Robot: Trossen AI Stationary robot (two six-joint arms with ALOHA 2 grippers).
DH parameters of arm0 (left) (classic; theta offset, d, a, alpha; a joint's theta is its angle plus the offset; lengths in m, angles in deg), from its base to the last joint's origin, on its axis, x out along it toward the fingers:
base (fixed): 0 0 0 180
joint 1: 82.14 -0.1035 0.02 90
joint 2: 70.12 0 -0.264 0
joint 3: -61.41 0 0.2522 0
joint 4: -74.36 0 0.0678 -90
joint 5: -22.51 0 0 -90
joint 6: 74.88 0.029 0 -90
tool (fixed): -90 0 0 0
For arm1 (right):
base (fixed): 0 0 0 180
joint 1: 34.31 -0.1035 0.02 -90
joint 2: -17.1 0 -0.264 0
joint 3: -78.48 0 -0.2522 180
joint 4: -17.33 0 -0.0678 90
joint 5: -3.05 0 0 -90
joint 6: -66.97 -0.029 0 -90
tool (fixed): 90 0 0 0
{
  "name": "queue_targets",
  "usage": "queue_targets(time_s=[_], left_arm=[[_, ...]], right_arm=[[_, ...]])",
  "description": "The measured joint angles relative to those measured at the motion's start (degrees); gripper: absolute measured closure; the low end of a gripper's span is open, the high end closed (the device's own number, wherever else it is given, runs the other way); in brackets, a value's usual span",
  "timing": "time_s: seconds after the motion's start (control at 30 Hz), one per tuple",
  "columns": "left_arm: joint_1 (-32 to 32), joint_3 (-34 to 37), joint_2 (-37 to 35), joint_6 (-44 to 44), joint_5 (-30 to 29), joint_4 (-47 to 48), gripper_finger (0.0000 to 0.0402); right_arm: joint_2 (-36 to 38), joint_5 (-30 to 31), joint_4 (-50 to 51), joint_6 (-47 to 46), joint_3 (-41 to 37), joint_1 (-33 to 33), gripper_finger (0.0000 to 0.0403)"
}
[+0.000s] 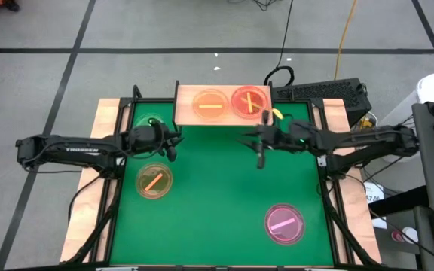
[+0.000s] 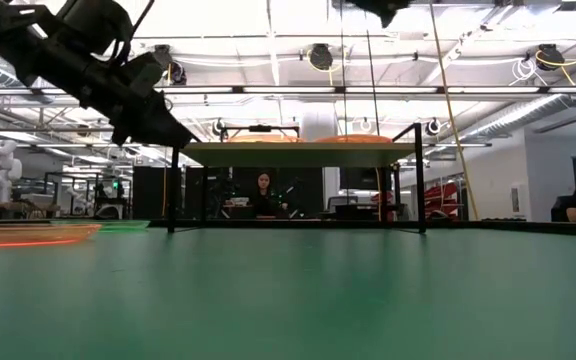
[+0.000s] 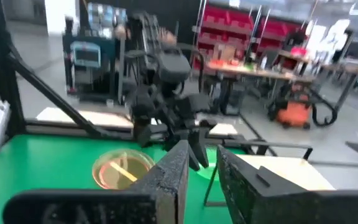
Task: Place and stack plates onto a shelf
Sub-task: Stack the green plate on top of the orange plate on the shelf
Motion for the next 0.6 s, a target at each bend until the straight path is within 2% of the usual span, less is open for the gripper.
queue_targets(time_s=[0.07,0.23,0.33,0.43,0.6], left_arm=[[0.1,-2.1,0.0,-1.0,-0.9,5.4,0.0282],[0.0,-6.7,0.1,-3.9,-9.8,21.5,0.0282],[0.0,-8.5,0.1,-6.1,-10.8,27.9,0.0282],[-0.5,-9.7,0.2,-10.6,-11.4,33.0,0.0282],[-3.0,-9.9,2.8,-17.2,-12.4,40.7,0.0282]], right_arm=[[3.0,-0.1,-4.6,-1.5,-4.8,-1.7,0.0339],[9.1,-0.2,-20.0,-3.1,-16.7,-5.3,0.0339],[11.1,-0.2,-27.3,-2.2,-21.7,-6.7,0.0339],[12.8,0.3,-29.8,-1.7,-24.5,-7.2,0.0339],[14.1,4.5,-29.5,-2.5,-25.9,-7.6,0.0339]])
